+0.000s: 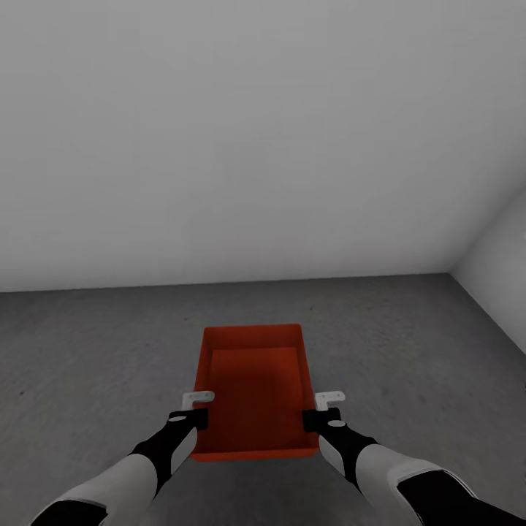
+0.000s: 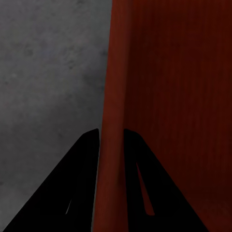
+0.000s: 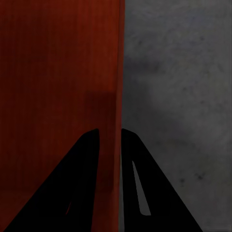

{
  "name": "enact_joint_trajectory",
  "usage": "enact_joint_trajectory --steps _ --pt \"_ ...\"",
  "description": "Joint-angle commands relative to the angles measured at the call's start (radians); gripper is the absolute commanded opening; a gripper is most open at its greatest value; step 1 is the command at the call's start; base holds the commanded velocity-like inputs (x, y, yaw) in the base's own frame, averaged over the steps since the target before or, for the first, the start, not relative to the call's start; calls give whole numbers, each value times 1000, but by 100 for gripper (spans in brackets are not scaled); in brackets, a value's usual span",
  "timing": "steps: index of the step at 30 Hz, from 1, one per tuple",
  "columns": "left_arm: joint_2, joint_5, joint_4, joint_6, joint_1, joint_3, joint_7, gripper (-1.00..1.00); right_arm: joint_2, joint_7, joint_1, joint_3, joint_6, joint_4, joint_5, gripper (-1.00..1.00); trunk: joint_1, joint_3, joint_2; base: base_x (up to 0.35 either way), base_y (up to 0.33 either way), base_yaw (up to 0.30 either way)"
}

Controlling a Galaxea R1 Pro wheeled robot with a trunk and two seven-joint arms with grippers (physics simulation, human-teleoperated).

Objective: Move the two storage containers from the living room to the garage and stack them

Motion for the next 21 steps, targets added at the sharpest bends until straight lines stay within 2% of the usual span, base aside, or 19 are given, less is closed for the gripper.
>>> enact_joint_trajectory --steps 1,21 --pt "19 -3 -2 8 0 22 14 -100 -3 -5 -1 -13 -6 -1 -11 -100 0 -2 0 0 0 -67" --pt "19 -3 -2 8 0 22 14 -100 -3 -5 -1 -11 -6 -1 -11 -100 0 -33 0 0 0 -56"
